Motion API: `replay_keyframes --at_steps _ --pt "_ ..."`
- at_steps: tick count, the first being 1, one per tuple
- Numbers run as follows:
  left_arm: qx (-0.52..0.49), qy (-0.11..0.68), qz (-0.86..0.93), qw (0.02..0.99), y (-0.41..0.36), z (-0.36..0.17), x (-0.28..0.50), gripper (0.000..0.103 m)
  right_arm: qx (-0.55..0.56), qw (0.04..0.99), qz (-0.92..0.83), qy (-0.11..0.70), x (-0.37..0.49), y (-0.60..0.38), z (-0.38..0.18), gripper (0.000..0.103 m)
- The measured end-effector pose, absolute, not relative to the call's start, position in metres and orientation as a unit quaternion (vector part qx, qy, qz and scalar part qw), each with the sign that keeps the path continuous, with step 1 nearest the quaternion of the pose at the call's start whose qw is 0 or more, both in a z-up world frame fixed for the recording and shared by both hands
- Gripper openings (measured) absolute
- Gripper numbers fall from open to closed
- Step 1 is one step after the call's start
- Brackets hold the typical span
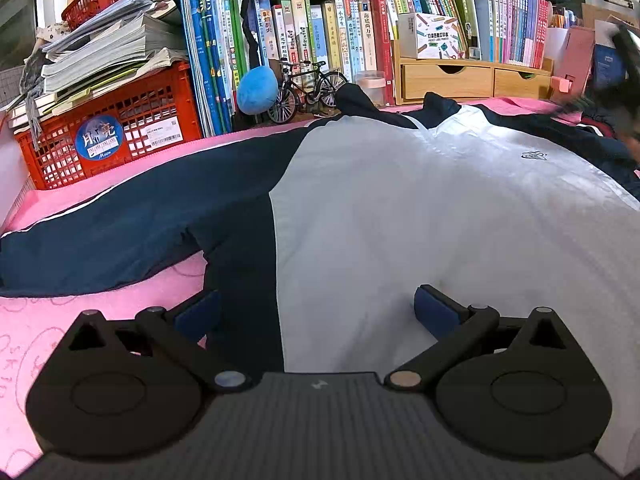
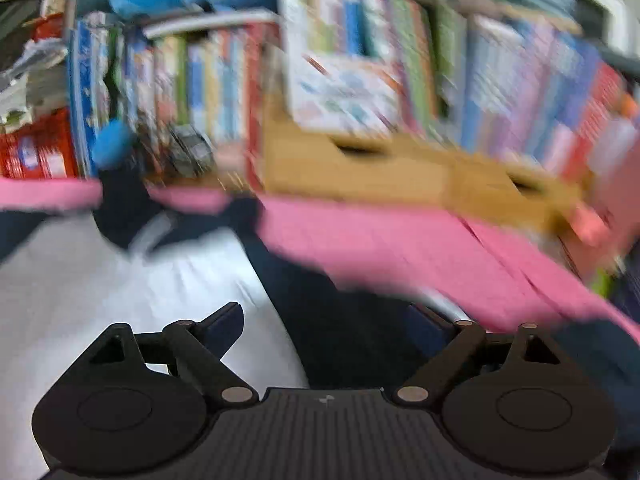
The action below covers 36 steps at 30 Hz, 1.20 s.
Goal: Fold clothes
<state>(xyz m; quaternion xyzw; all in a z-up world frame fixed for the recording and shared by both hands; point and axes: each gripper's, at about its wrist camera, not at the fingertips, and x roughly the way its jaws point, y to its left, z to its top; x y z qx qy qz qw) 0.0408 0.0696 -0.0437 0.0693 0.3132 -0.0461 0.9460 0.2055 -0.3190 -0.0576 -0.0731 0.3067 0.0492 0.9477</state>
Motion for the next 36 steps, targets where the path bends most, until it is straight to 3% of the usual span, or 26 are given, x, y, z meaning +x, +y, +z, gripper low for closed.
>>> replay_keyframes --at_steps 4,6,7,9,10,17,21,24,25,26,28,31,36 --pt "0.073 0.312 -0.044 0.946 0.068 -0.044 0.040 0.103 -0.155 0.901 -0.201 0.351 0.207 -0.428 -0.070 0.083" --pt "0.074 0.311 -0.043 0.946 0.067 -0.044 0.040 0.103 -0.165 0.849 -0.371 0.339 0.204 -0.477 -0.057 0.068" --pt "0.075 0.311 -0.042 0.947 0.067 -0.044 0.040 0.103 -0.149 0.855 -0.386 0.312 0.192 -0.487 -0.043 0.069" --pt "0.077 0.310 -0.041 0.947 0.066 -0.044 0.040 0.103 -0.104 0.903 -0.325 0.260 0.164 -0.490 -0.022 0.092" --pt "0.078 0.310 -0.040 0.947 0.066 -0.044 0.040 0.103 -0.094 0.915 -0.303 0.248 0.155 -0.487 -0.017 0.096" --pt "0.084 0.307 -0.037 0.947 0.064 -0.044 0.039 0.103 0.068 0.961 -0.024 0.268 0.131 -0.426 -0.016 0.094" --pt "0.086 0.306 -0.036 0.947 0.063 -0.044 0.038 0.103 0.045 0.940 0.103 0.322 0.123 -0.361 -0.031 0.090" --pt "0.086 0.306 -0.037 0.947 0.063 -0.044 0.038 0.103 -0.027 0.935 0.077 0.346 0.124 -0.349 -0.051 0.091" --pt "0.086 0.306 -0.037 0.947 0.063 -0.044 0.038 0.103 -0.038 0.937 0.054 0.344 0.127 -0.360 -0.055 0.101" --pt "0.086 0.306 -0.037 0.947 0.063 -0.044 0.038 0.103 -0.048 0.938 0.030 0.341 0.130 -0.371 -0.060 0.102" --pt "0.087 0.305 -0.038 0.948 0.063 -0.043 0.038 0.103 -0.045 0.938 -0.028 0.344 0.135 -0.384 -0.058 0.102" --pt "0.093 0.302 -0.035 0.948 0.061 -0.043 0.038 0.103 -0.135 0.924 -0.167 0.316 0.132 -0.362 -0.045 0.097" --pt "0.093 0.302 -0.033 0.948 0.061 -0.042 0.037 0.103 -0.033 0.955 0.058 0.289 0.084 -0.304 -0.025 0.097"
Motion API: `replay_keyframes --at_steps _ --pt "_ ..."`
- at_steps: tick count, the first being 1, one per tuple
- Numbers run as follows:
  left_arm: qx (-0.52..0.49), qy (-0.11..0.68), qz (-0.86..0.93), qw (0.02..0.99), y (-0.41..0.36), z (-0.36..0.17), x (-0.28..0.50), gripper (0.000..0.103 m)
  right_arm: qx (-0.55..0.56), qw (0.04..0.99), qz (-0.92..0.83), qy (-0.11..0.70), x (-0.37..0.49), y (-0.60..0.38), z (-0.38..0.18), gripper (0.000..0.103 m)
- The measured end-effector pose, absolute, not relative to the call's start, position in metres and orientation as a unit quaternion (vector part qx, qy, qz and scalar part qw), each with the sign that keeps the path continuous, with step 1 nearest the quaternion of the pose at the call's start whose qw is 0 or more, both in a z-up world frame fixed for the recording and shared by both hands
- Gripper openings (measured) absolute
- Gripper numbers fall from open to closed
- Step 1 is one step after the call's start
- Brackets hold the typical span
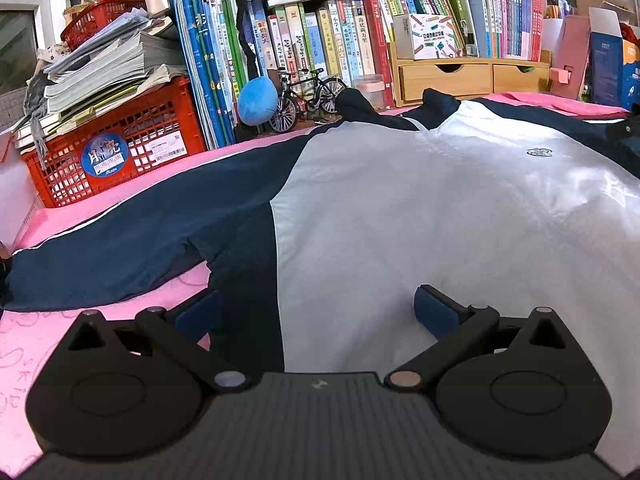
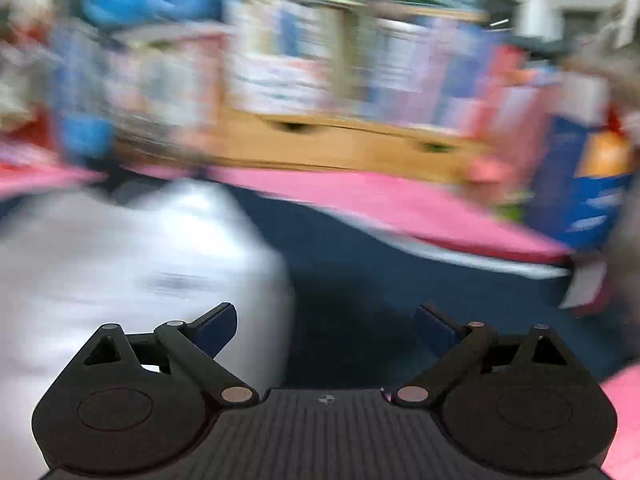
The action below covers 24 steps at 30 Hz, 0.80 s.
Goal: Fold clothes
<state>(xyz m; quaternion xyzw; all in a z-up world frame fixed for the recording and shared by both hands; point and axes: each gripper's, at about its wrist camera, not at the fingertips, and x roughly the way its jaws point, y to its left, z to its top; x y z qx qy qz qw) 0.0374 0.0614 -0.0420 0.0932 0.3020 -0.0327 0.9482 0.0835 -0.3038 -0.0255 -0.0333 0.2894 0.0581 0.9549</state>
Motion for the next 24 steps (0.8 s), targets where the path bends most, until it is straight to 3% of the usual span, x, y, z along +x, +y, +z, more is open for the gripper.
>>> replay_keyframes --at_steps 5,13,24 --pt "0.078 0.345 -0.012 0.935 0.057 -0.030 0.033 0.103 -0.018 0.942 0.185 0.279 0.029 -0.226 -0.036 0.099" --pt "0.191 0.330 -0.064 0.922 -0.004 -0.031 -0.032 0.103 -0.031 0.947 0.162 0.277 -0.033 -0.173 -0.071 0.102" --pt "0.097 0.377 -0.026 0.921 0.009 -0.044 -0.117 0.103 -0.039 0.956 0.112 0.269 -0.162 -0.206 -0.083 0.103"
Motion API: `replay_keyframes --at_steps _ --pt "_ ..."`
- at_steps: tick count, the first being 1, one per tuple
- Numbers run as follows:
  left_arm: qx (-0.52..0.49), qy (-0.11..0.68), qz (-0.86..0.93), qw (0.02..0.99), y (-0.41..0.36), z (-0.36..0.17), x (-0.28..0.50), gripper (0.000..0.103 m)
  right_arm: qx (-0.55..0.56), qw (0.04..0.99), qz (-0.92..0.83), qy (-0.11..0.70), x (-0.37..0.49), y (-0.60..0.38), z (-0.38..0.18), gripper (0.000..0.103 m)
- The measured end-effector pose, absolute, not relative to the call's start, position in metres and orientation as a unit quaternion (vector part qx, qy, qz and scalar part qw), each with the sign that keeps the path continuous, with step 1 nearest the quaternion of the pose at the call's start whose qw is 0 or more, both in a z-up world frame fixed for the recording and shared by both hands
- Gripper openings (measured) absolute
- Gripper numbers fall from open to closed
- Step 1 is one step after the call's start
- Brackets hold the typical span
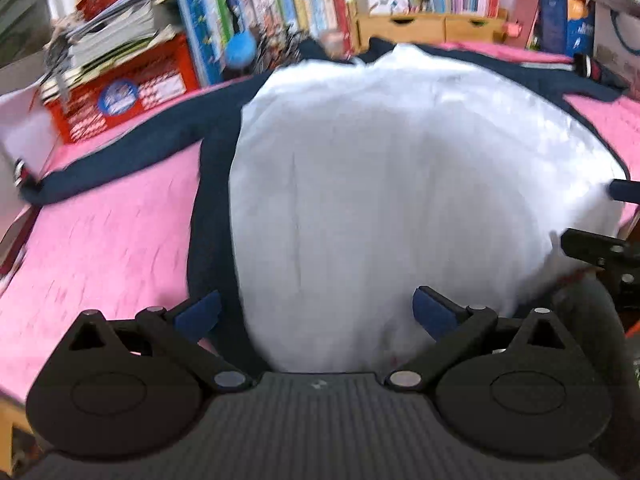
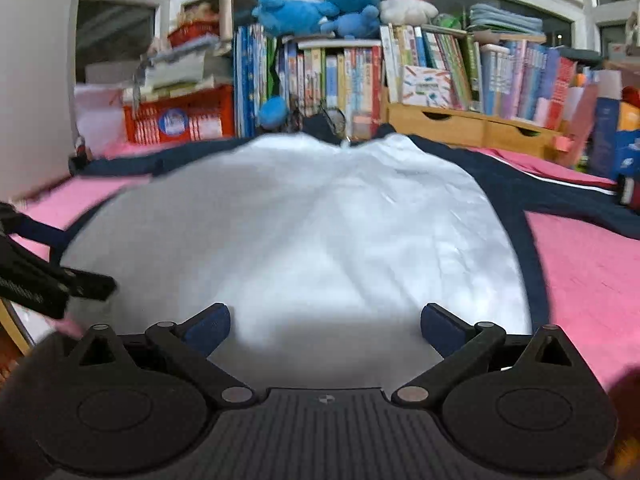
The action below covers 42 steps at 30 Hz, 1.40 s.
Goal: Fold clothes
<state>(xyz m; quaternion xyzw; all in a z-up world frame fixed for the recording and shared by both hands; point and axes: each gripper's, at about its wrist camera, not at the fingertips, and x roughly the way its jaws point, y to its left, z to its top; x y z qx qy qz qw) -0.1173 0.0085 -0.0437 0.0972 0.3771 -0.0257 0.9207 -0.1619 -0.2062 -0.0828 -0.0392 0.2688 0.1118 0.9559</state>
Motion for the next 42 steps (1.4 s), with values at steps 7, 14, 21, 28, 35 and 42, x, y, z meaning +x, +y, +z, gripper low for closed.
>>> replay_keyframes --at_steps 7,14,21,28,35,42 --pt "0.068 0.368 -0.019 0.927 -0.011 -0.021 -0.176 0.103 -0.018 0.956 0.087 0.278 -0.233 -0.211 -0.064 0.103" --pt "0.053 0.348 -0.010 0.936 -0.014 -0.011 -0.203 0.103 -0.021 0.964 0.077 0.254 -0.270 -0.214 -0.047 0.103" --pt "0.071 0.344 -0.006 0.936 -0.023 -0.018 -0.210 0.103 -0.006 0.965 0.058 0.257 -0.268 -0.218 -0.047 0.103" --pt "0.072 0.344 -0.015 0.936 -0.027 -0.019 -0.211 0.103 -0.015 0.963 0.074 0.260 -0.269 -0.212 -0.051 0.103" --pt "0.070 0.350 -0.022 0.934 -0.028 -0.022 -0.211 0.103 -0.019 0.959 0.081 0.271 -0.269 -0.207 -0.056 0.103" --pt "0.068 0.359 -0.022 0.931 -0.029 -0.026 -0.211 0.103 -0.022 0.956 0.083 0.282 -0.269 -0.206 -0.061 0.103"
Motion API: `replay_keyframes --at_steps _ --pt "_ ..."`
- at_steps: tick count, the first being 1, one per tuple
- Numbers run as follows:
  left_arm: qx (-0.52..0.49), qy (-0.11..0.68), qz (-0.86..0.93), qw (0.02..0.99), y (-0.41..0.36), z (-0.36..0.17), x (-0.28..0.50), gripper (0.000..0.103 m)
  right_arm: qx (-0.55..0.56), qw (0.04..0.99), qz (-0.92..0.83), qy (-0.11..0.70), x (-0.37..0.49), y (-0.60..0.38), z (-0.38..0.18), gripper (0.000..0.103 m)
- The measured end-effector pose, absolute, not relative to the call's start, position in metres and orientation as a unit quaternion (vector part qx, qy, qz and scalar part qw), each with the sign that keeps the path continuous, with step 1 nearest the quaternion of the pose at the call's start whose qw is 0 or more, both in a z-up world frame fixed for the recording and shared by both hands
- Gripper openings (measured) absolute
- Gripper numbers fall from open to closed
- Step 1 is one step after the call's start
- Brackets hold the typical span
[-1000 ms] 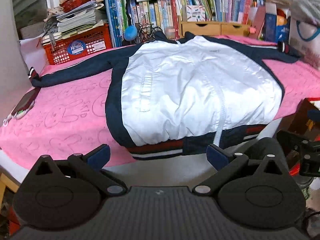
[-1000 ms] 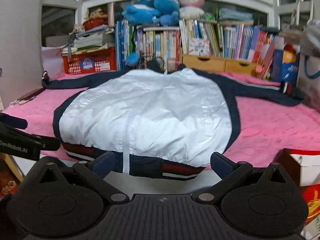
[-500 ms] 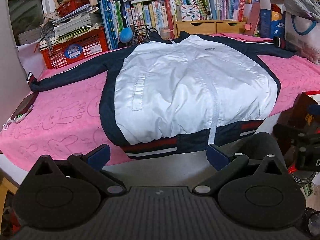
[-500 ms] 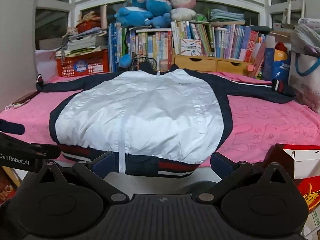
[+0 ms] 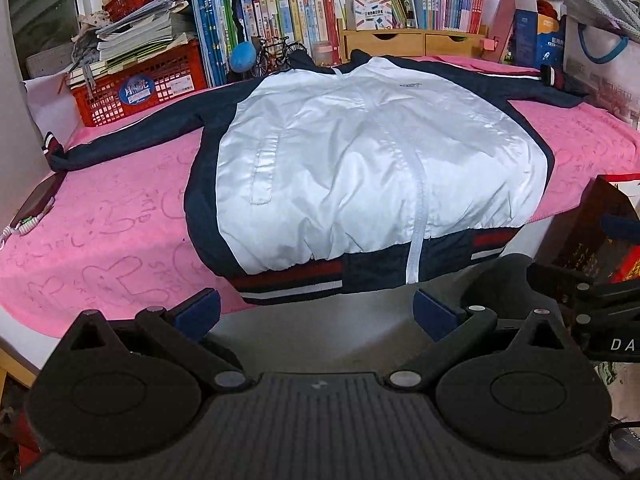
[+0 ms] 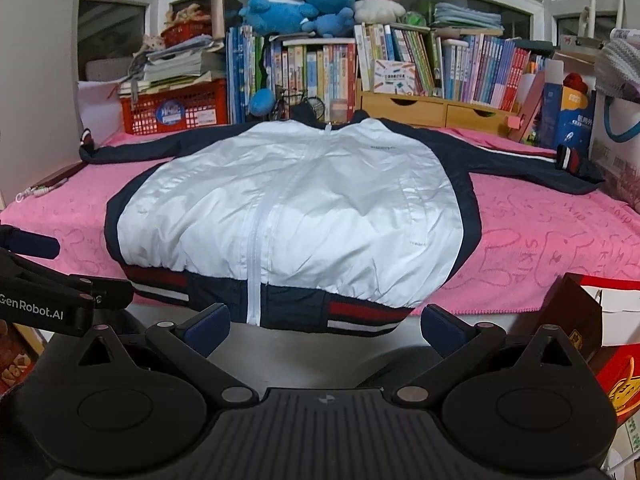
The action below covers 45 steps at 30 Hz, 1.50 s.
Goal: Fold clothes
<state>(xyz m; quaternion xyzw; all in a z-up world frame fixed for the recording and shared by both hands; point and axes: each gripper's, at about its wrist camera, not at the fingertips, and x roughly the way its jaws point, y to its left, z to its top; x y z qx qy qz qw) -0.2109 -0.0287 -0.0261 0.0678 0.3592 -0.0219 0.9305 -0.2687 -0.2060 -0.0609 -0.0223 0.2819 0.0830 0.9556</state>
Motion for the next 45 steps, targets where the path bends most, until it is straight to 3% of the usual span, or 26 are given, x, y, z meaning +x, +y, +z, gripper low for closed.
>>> replay_keyframes --at_steps 7,12,23,30,36,41,45 --pt "0.070 0.361 -0.029 0.929 -0.031 -0.025 -0.207 0.103 -0.023 0.954 0.084 0.288 -0.267 -0.205 -0.064 0.103" --pt "0.030 0.325 -0.049 0.944 -0.022 0.006 -0.168 0.103 -0.013 0.971 0.054 0.233 -0.251 -0.228 -0.054 0.103" --pt "0.019 0.348 -0.034 0.937 -0.013 0.017 -0.069 0.103 0.081 0.969 -0.126 0.196 -0.151 -0.378 -0.032 0.103" --pt "0.042 0.344 -0.096 0.933 -0.060 0.024 0.012 0.103 0.028 0.974 -0.119 0.190 -0.073 -0.419 -0.022 0.103" --pt "0.085 0.349 -0.088 0.929 -0.103 0.002 0.070 0.103 0.013 0.978 -0.075 0.193 0.029 -0.442 -0.020 0.103" --pt "0.086 0.393 -0.093 0.911 -0.115 -0.030 0.102 0.103 0.080 0.969 -0.037 0.232 0.126 -0.495 -0.042 0.102" --pt "0.080 0.400 -0.094 0.908 -0.112 -0.049 0.114 0.103 0.039 0.941 -0.207 0.264 0.165 -0.536 -0.047 0.094"
